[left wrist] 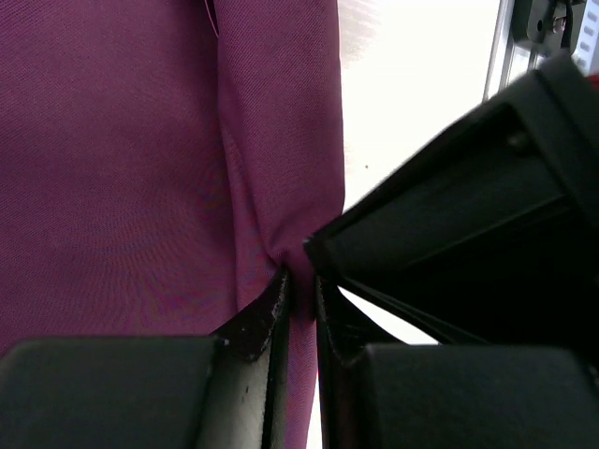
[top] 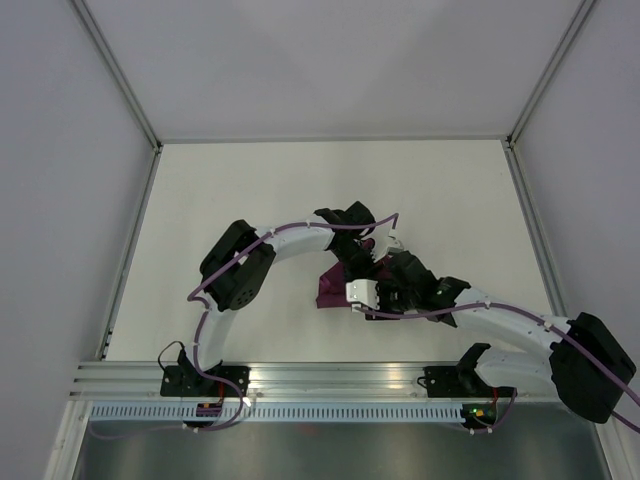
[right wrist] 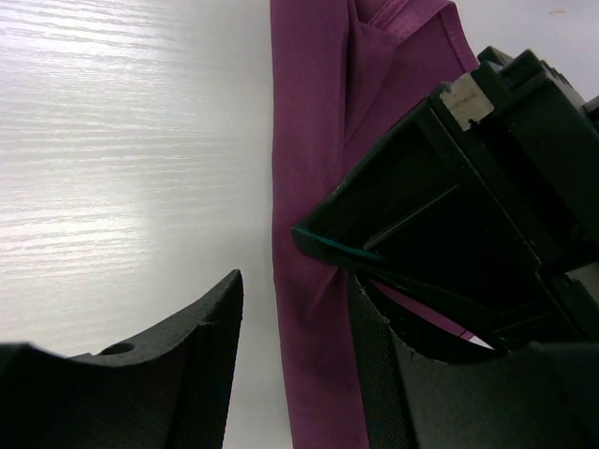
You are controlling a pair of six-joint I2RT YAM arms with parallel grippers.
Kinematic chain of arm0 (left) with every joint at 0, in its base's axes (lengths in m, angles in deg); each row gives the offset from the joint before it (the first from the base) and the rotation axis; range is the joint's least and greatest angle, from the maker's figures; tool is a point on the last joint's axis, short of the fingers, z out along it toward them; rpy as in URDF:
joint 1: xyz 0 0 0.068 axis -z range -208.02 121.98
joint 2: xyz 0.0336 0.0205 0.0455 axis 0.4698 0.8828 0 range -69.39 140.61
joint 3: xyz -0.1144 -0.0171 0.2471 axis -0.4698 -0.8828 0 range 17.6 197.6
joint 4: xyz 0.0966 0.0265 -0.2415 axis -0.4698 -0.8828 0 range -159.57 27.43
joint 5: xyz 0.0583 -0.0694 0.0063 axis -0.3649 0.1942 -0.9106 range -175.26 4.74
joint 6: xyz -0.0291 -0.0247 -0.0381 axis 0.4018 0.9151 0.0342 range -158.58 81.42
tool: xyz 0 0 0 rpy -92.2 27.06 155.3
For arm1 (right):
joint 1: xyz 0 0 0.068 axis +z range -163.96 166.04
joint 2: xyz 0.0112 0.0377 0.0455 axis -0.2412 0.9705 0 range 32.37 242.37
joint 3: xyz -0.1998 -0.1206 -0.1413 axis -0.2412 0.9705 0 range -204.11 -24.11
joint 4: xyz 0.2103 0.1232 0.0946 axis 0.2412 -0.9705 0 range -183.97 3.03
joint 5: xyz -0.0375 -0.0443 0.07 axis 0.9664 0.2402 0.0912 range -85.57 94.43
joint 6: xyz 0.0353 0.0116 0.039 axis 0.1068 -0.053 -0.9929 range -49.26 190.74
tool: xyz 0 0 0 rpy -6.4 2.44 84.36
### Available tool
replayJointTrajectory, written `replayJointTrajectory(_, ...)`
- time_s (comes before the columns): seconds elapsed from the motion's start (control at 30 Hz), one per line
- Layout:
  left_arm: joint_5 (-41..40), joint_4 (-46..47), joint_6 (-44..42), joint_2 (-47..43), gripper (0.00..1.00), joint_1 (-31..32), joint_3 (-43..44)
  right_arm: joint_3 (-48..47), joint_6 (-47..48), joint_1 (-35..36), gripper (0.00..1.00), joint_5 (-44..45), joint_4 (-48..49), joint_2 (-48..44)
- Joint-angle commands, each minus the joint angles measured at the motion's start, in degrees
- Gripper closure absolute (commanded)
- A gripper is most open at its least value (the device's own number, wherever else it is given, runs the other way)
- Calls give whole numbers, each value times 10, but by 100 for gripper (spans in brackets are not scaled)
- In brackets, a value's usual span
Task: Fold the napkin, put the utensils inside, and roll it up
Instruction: Roll the napkin with the utensil
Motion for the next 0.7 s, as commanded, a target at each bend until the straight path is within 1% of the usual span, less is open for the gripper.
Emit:
replayJointTrajectory(0.0, 19, -9, 22, 5, 98, -2, 21, 4, -13, 3, 45, 22, 42, 16)
replayJointTrajectory(0.3, 20, -10, 23, 5, 98, -3, 20, 23, -24, 3, 46, 43, 91, 34)
replayJointTrajectory(0.37, 20, -10, 23, 5, 98, -3, 19, 26, -26, 2, 48, 47, 95, 41)
replayJointTrajectory(0.47, 19, -9, 24, 4, 98, -3, 18, 31, -30, 4, 56, 53, 104, 49)
replayJointTrajectory(0.5, 20, -10, 24, 4, 98, -3, 18, 31, -30, 4, 62, 55, 104, 52)
replayJointTrajectory(0.53, 20, -9, 25, 4, 98, -3, 18, 34, -30, 4, 66, 55, 104, 53)
replayJointTrajectory(0.6, 24, -10, 27, 4, 97, -5, 19, 39, -30, 4, 74, 59, 107, 53)
replayJointTrajectory(0.67, 22, -9, 29, 2, 95, -6, 20, 47, -31, 3, 79, 62, 110, 53)
